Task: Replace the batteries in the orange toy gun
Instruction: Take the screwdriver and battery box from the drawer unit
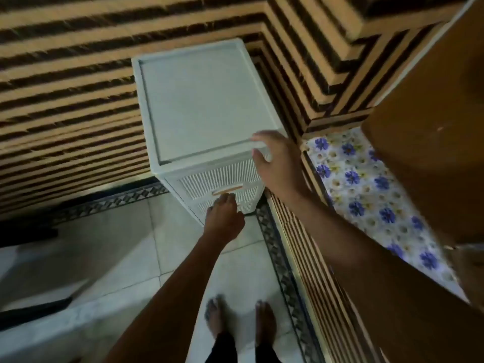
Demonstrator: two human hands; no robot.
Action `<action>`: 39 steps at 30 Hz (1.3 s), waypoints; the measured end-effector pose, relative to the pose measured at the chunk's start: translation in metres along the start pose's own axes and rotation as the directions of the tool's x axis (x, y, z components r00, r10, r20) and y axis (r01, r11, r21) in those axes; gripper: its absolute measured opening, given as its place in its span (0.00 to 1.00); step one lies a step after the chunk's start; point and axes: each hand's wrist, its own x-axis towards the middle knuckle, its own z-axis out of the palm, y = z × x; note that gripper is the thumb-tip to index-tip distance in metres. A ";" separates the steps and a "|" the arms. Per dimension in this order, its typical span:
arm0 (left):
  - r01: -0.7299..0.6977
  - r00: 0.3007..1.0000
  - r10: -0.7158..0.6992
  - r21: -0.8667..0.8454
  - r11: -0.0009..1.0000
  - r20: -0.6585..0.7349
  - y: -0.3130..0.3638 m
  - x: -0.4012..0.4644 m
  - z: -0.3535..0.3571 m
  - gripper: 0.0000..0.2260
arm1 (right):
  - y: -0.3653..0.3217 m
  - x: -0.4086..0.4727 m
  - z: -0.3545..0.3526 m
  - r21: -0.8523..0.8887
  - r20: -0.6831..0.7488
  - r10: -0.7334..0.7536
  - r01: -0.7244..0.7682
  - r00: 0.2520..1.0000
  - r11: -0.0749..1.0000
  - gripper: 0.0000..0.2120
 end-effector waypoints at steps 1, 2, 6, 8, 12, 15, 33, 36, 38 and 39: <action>0.010 1.000 -0.010 0.034 0.999 -0.015 -0.006 0.017 0.010 0.25 | 0.019 0.009 0.015 -0.024 -0.002 -0.057 0.057 0.998 0.998 0.12; 0.035 0.998 -0.033 0.048 0.998 -0.047 -0.011 0.029 0.018 0.27 | 0.028 0.018 0.023 -0.064 0.004 -0.103 0.103 0.995 0.993 0.12; 0.024 0.996 -0.007 0.186 0.982 -0.093 -0.033 0.061 0.062 0.34 | 0.071 0.023 0.057 -0.167 -0.042 -0.227 0.217 0.973 0.962 0.11; -0.016 0.985 0.057 0.242 0.970 -0.163 -0.040 0.062 0.074 0.35 | 0.076 0.018 0.064 -0.201 -0.091 -0.284 0.261 0.955 0.944 0.12; -0.051 0.972 0.113 0.285 0.957 -0.204 -0.050 0.049 0.092 0.34 | 0.079 0.020 0.072 -0.161 -0.119 -0.278 0.258 0.953 0.953 0.12; -0.129 0.950 0.209 0.317 0.940 -0.232 -0.047 0.014 0.098 0.32 | 0.080 0.020 0.066 -0.136 -0.082 -0.278 0.265 0.957 0.955 0.12; -0.283 0.749 0.363 0.228 0.932 -0.555 0.005 -0.066 -0.040 0.07 | 0.050 0.032 0.021 0.005 0.307 -0.072 0.074 0.949 0.997 0.15; -0.231 0.744 0.331 0.241 0.943 -0.581 -0.001 -0.042 -0.048 0.12 | 0.053 0.032 0.022 0.007 0.293 -0.087 0.088 0.952 0.996 0.15; -0.189 0.730 0.284 0.216 0.958 -0.621 -0.002 -0.024 -0.056 0.16 | 0.058 0.033 0.024 0.014 0.289 -0.086 0.086 0.953 0.996 0.15; -0.172 0.725 0.264 0.204 0.964 -0.636 -0.001 -0.017 -0.059 0.17 | 0.060 0.033 0.025 0.014 0.287 -0.085 0.084 0.954 0.996 0.15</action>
